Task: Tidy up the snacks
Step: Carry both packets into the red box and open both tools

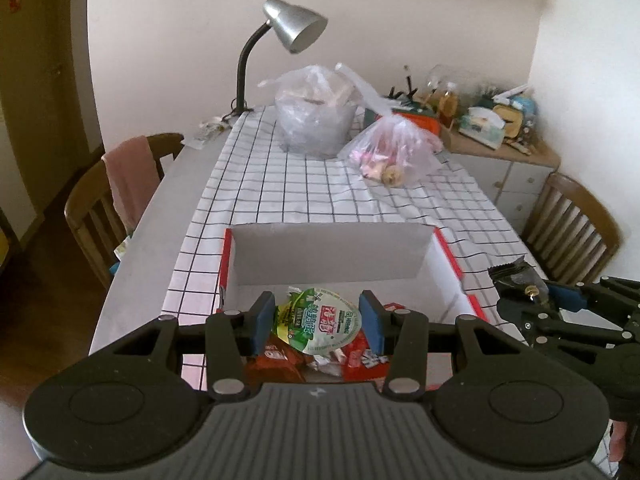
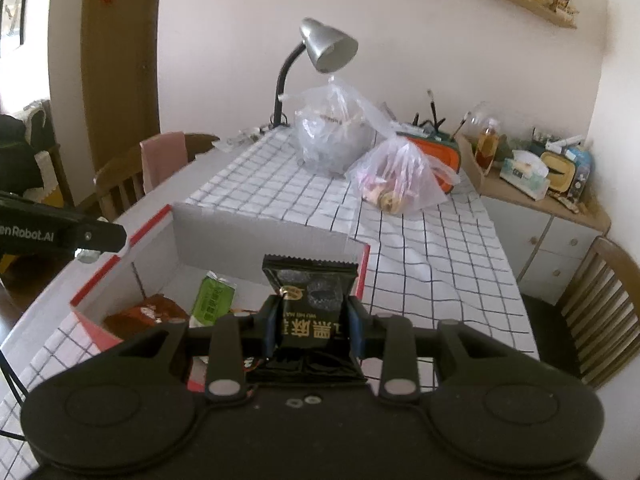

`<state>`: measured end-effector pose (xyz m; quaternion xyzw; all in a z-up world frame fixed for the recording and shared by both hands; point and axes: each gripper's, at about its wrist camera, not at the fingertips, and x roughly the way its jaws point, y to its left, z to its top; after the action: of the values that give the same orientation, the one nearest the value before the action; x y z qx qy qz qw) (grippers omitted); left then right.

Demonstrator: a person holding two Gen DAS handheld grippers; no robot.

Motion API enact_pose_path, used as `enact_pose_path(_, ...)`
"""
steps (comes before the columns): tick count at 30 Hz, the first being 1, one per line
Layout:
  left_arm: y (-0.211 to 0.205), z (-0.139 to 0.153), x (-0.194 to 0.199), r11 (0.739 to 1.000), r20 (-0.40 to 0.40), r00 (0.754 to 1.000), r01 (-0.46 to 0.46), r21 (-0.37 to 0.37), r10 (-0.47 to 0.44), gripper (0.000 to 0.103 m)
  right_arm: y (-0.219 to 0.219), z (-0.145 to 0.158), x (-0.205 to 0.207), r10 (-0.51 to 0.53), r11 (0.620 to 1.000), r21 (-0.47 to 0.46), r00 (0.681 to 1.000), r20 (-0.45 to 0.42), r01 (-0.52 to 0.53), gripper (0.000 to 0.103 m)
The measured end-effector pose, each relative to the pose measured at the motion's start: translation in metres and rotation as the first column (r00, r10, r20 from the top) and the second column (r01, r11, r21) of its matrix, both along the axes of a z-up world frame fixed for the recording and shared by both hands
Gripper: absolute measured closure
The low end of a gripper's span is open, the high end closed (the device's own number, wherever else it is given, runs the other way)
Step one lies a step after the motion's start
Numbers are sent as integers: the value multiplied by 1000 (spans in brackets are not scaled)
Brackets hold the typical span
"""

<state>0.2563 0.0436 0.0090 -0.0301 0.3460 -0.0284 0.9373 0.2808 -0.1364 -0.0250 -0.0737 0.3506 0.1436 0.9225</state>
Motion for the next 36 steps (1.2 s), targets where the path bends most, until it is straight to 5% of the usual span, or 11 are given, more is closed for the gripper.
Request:
enact_pose_path(16,18,-66,85,999,-179,982,-49,15,51,58,37,-65,69,15,1000,1,986,-166,-15,70)
enact_pose_path(27,22,-100,107,998,-273,960,-50,47,61,58,56,-79,78,45,998,-32,980,-193,-52,68)
enact_pose_path(36,14,-102,104,998,-271,962,-9,61,26,56,52,-78,75,35,999,-27,980,-195,-41,64)
